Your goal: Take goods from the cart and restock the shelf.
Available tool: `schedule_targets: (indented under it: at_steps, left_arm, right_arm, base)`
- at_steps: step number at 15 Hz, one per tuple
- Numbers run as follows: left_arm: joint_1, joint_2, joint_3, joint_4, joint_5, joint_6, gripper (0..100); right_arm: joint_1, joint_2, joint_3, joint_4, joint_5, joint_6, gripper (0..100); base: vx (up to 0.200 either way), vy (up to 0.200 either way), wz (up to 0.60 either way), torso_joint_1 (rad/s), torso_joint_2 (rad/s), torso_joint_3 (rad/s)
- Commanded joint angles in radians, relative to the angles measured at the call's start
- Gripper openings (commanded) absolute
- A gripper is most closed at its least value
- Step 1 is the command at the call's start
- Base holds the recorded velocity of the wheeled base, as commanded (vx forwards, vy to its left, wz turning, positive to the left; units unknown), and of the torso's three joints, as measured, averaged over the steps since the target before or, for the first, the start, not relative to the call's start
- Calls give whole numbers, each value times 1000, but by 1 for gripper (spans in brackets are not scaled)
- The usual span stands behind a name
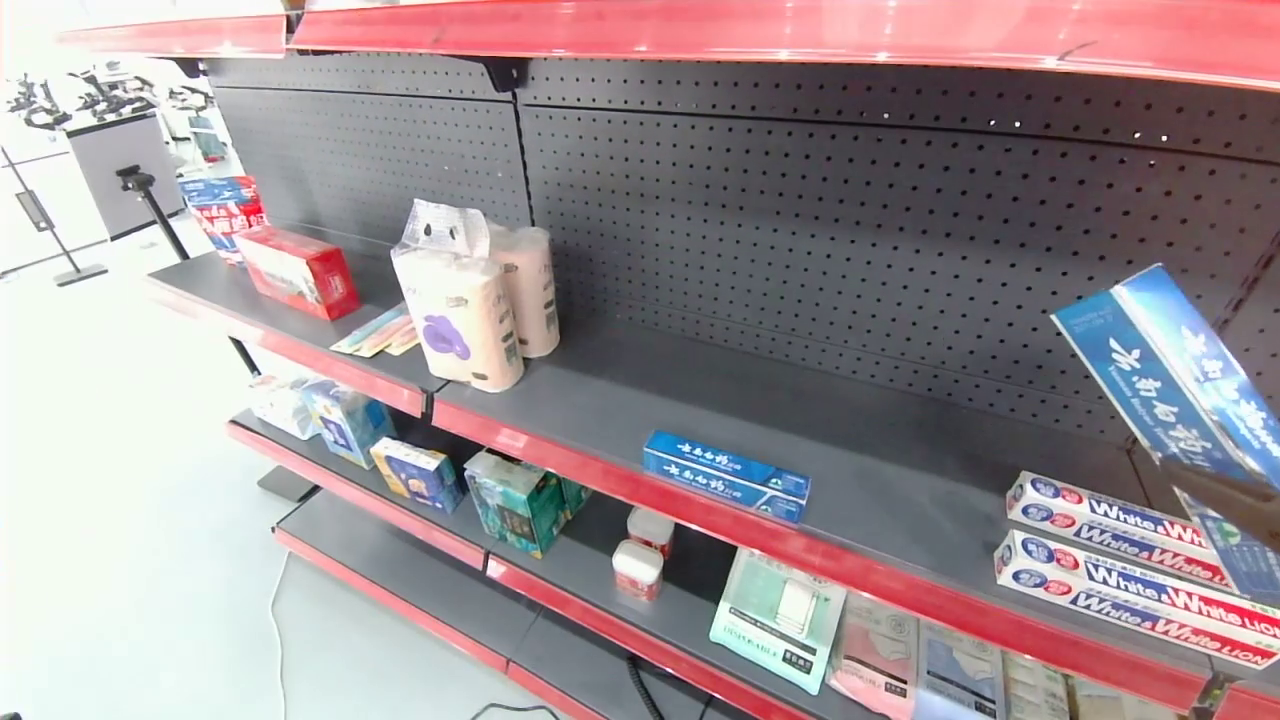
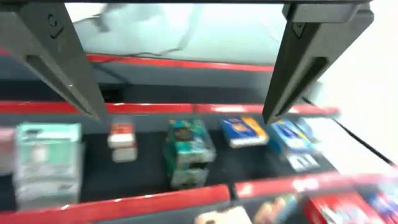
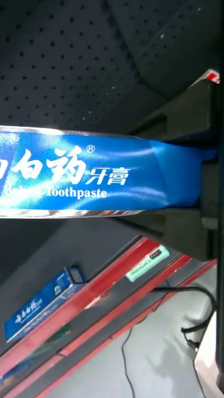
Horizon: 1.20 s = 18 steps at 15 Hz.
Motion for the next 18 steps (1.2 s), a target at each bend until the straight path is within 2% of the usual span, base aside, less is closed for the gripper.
schedule_targets:
  at_steps: [1,2,3,6,7,8,9,11,13,14,15,17,18]
  left_arm:
    - [3,-79,9,29,-8,-140,100]
    - [15,-108,14,58,18,-168,100]
    - [17,-111,11,72,40,-172,100]
    - [29,-105,11,72,52,-163,100]
    - [41,-107,9,74,77,-159,100]
    - [57,-104,8,77,120,-139,100]
    - [98,-104,6,77,133,-125,100]
    - [113,-107,0,70,113,-136,100]
    - [113,-107,-33,74,-6,-172,100]
    - [113,-107,-20,74,-51,-177,100]
    - [113,-102,13,70,-61,-175,100]
    - [116,-78,13,70,-40,-179,100]
    - [136,-102,9,72,26,-165,100]
  right_arm:
    - [29,50,-13,0,1,3,0]
    - [35,57,-12,0,1,6,0]
    - [42,70,-12,0,1,7,0]
    - [42,71,-9,-1,1,12,0]
    - [40,76,-7,0,1,21,0]
    - [40,76,-6,-1,1,23,0]
    - [40,77,-6,-1,1,26,0]
    - [40,77,-3,-1,2,26,0]
    - [40,77,0,-1,2,26,0]
    - [40,76,0,-1,1,27,0]
    - [38,77,0,-1,1,26,0]
    - [37,79,-1,-1,1,26,0]
    - [35,77,0,-1,1,26,0]
  base:
    - [0,0,0,0,0,0]
    - [0,0,0,0,0,0]
    - [0,0,0,0,0,0]
    - [0,0,0,0,0,0]
    - [0,0,0,0,0,0]
    - [0,0,0,0,0,0]
    - [0,0,0,0,0,0]
    - [0,0,0,0,0,0]
    - [0,0,0,0,0,0]
    - [0,0,0,0,0,0]
    - [0,0,0,0,0,0]
    - [0,0,0,0,0,0]
    - [0,0,0,0,0,0]
